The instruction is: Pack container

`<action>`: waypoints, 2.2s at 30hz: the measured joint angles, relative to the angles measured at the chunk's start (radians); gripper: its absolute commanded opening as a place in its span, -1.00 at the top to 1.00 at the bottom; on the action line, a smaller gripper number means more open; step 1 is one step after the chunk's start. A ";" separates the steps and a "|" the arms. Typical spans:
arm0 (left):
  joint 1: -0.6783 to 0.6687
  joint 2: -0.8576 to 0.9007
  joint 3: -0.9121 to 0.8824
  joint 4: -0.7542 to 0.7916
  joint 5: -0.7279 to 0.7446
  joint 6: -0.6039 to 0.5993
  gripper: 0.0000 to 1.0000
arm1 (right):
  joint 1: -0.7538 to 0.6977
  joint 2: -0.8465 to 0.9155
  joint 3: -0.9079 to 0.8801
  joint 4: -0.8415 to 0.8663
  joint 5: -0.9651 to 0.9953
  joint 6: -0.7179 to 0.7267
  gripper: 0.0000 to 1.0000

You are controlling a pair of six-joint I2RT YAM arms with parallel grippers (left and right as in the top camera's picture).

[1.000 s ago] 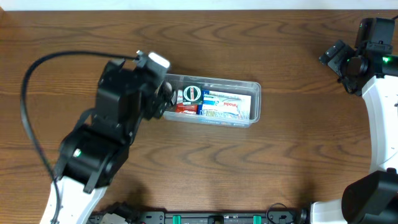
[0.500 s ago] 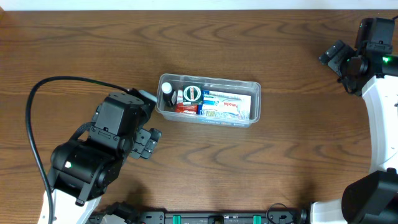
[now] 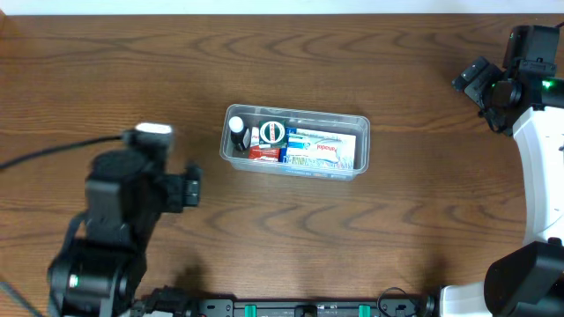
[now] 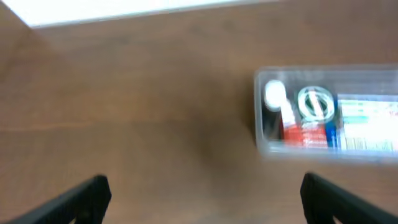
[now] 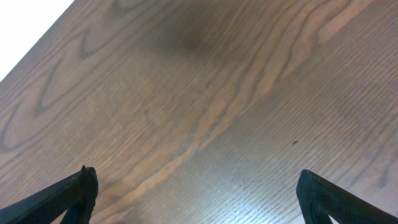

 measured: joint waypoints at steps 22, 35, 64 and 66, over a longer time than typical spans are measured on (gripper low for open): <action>0.234 -0.602 -0.917 0.970 0.198 0.041 -0.96 | 0.000 0.000 0.000 0.000 0.000 0.000 -0.99; 0.266 -0.703 -1.030 0.856 0.209 0.041 -0.96 | 0.000 0.000 0.000 0.000 0.000 0.000 -0.98; 0.266 -0.750 -1.023 0.803 0.200 0.041 -0.96 | 0.000 0.000 0.000 0.000 0.000 0.000 -0.98; 0.266 -0.750 -1.023 0.803 0.200 0.041 -0.96 | 0.000 0.000 0.000 0.000 0.000 0.000 -0.97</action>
